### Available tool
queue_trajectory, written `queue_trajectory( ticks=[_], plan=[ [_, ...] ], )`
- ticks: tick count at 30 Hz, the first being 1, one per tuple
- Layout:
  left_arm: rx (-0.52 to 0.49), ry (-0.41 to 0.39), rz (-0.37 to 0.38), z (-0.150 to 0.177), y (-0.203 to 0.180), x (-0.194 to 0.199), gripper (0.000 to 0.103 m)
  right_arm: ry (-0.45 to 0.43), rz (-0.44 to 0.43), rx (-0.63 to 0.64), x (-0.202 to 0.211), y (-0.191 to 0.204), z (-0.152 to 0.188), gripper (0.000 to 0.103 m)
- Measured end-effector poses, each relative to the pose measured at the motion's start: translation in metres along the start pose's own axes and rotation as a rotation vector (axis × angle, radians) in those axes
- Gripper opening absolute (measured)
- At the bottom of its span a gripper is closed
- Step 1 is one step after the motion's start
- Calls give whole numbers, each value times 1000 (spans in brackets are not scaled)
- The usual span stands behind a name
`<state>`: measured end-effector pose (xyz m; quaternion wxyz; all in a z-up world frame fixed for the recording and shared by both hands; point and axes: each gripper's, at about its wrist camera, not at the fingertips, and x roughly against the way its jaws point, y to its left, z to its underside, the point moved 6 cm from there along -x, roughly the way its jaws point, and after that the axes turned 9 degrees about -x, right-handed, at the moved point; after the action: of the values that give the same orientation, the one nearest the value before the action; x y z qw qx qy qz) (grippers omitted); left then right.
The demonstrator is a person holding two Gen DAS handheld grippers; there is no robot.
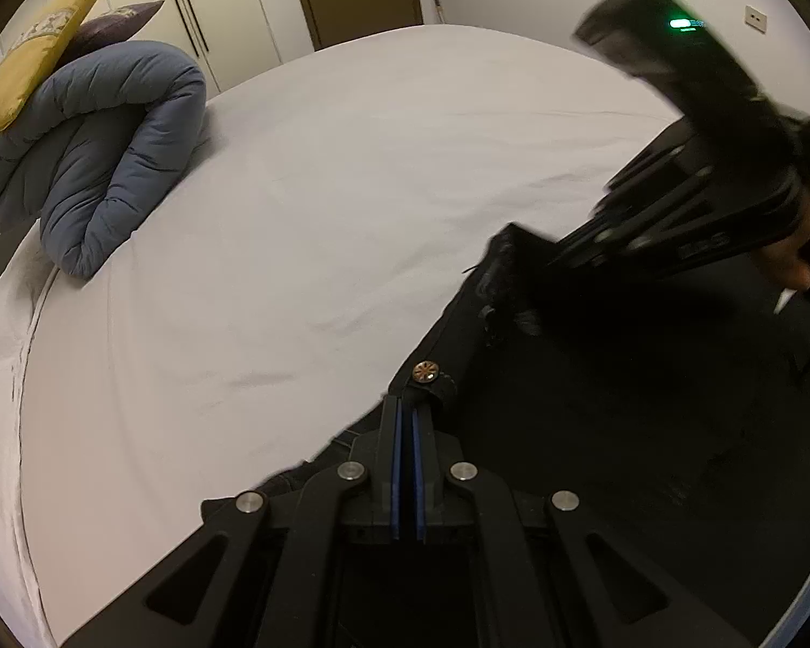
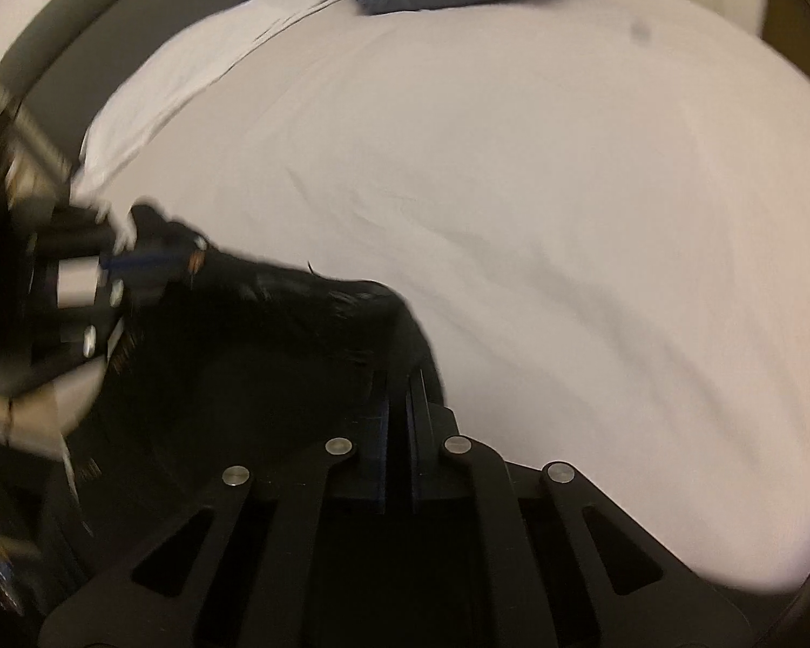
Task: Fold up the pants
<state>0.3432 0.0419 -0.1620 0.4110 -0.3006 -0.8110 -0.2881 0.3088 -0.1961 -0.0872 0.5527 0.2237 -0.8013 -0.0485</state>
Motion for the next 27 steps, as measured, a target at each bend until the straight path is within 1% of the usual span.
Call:
queue_trajectory(
  ticks=[3, 5, 6, 7, 8, 9, 10, 12, 13, 14, 15, 16, 18, 19, 20, 22, 23, 24, 25, 26, 27],
  plan=[
    [7, -2, 11, 8, -12, 11, 3, -2, -31, -54, -10, 19, 10, 4],
    [13, -1, 14, 14, -17, 16, 3, -4, -70, -99, -10, 28, 17, 4],
    [17, -2, 18, 18, -20, 20, 3, -7, -83, -107, -9, 32, 22, 4],
    [19, -3, 21, 22, -22, 23, 3, -10, -93, -102, -12, 44, 35, 4],
    [19, -4, 23, 27, -25, 28, 3, -12, -91, -79, -8, 52, 41, 4],
    [17, -5, 22, 32, -29, 32, 3, -13, -82, -40, -3, 61, 47, 4],
    [13, -6, 21, 37, -32, 37, 3, -11, -71, -6, 5, 59, 48, 4],
    [-4, -6, 20, 48, -39, 47, 3, 6, -11, 141, 20, 82, 70, 4],
    [-17, -3, 19, 54, -43, 51, 2, 12, 4, 176, 28, 85, 80, 4],
    [-40, 3, 18, 63, -50, 56, 2, 22, 40, 249, 34, 95, 95, 4],
    [-54, 5, 19, 68, -55, 59, 3, 26, 60, 291, 34, 103, 100, 4],
    [-76, 7, 25, 76, -64, 64, 3, 30, 74, 334, 38, 108, 110, 4],
    [-134, 19, 35, 90, -86, 71, 3, 39, 73, 449, 48, 124, 144, 4],
    [-162, 25, 38, 96, -96, 74, 3, 52, 91, 509, 49, 136, 156, 4],
    [-188, 33, 41, 101, -106, 77, 2, 66, 117, 554, 51, 138, 166, 4],
    [-228, 54, 49, 114, -122, 80, 3, 99, 183, 659, 42, 158, 191, 4],
    [-242, 63, 55, 121, -129, 81, 2, 117, 211, 721, 38, 169, 206, 4],
    [-251, 68, 60, 126, -134, 82, 2, 125, 233, 766, 36, 175, 214, 4],
    [-261, 78, 67, 133, -138, 83, 3, 132, 273, 842, 32, 188, 230, 4],
    [-269, 88, 78, 141, -143, 84, 3, 134, 296, 888, 32, 191, 237, 4],
    [-269, 95, 84, 147, -145, 85, 2, 132, 330, 958, 29, 204, 252, 4]
  ],
)
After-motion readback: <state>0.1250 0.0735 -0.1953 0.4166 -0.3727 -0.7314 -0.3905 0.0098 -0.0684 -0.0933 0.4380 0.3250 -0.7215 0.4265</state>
